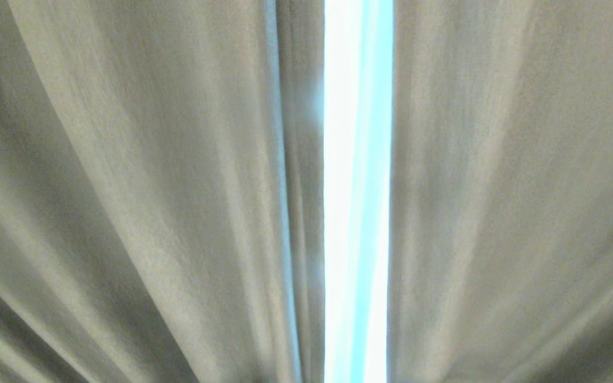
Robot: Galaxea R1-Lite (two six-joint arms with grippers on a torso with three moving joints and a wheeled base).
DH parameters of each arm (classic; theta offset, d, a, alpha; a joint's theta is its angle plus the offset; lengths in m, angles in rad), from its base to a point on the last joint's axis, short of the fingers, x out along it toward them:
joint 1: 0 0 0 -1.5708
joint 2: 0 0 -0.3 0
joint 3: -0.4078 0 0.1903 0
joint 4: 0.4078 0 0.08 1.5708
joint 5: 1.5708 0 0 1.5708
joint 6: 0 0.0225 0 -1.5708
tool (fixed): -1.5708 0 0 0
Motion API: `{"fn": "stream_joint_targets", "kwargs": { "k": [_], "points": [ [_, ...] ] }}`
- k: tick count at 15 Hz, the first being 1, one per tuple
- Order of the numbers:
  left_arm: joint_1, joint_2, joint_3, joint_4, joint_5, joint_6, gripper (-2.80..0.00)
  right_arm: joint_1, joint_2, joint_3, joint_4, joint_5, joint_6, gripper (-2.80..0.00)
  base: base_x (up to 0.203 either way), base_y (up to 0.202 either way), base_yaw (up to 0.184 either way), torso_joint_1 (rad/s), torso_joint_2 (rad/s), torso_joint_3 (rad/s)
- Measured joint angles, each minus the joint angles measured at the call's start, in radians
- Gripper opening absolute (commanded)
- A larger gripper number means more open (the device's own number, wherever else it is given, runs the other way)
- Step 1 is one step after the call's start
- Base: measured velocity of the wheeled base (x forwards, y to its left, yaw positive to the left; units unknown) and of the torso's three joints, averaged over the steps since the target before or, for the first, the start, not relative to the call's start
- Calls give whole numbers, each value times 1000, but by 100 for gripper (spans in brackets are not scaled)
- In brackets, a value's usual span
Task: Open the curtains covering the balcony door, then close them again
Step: Pull the outer curtains open on both sides
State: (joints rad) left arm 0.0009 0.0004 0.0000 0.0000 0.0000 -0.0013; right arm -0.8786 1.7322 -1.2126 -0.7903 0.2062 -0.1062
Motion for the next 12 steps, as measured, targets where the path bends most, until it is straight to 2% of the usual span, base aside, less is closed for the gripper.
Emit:
{"fn": "stream_joint_targets", "kwargs": {
  "k": [12],
  "points": [
    [0,0,0,0,0,1,-280,-92,100,-104,2,5,15,-280,0,0,0,0,0,0]
  ]
}}
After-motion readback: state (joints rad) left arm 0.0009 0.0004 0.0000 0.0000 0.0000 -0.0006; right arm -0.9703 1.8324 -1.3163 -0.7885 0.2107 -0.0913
